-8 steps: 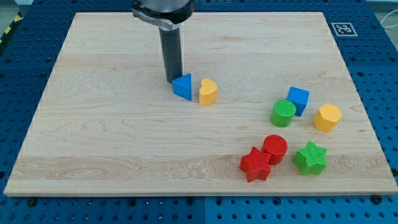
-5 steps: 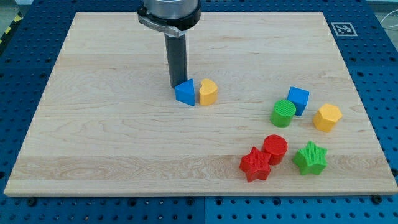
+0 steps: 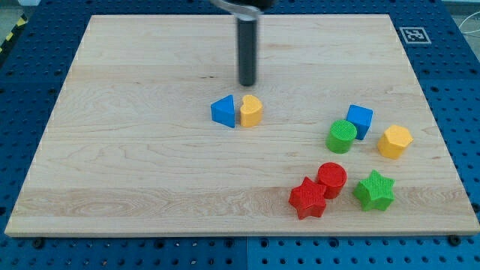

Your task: Nudge the yellow hexagon down a bit

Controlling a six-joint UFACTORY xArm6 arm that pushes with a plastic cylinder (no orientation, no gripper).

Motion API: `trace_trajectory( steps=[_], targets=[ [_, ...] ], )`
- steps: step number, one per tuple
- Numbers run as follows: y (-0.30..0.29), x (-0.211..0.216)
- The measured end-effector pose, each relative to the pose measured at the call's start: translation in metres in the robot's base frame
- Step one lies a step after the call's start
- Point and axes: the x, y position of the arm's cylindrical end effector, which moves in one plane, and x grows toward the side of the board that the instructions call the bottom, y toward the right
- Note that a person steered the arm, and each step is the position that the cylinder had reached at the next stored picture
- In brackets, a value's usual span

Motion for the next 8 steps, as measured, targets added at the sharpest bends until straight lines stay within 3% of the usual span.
trace_trajectory(
  steps=[2, 3, 4, 8],
  targets=[
    [0.145, 0.028],
    [0.192, 0.065],
    [0.206, 0.097],
    [0.124, 0.093]
  ],
)
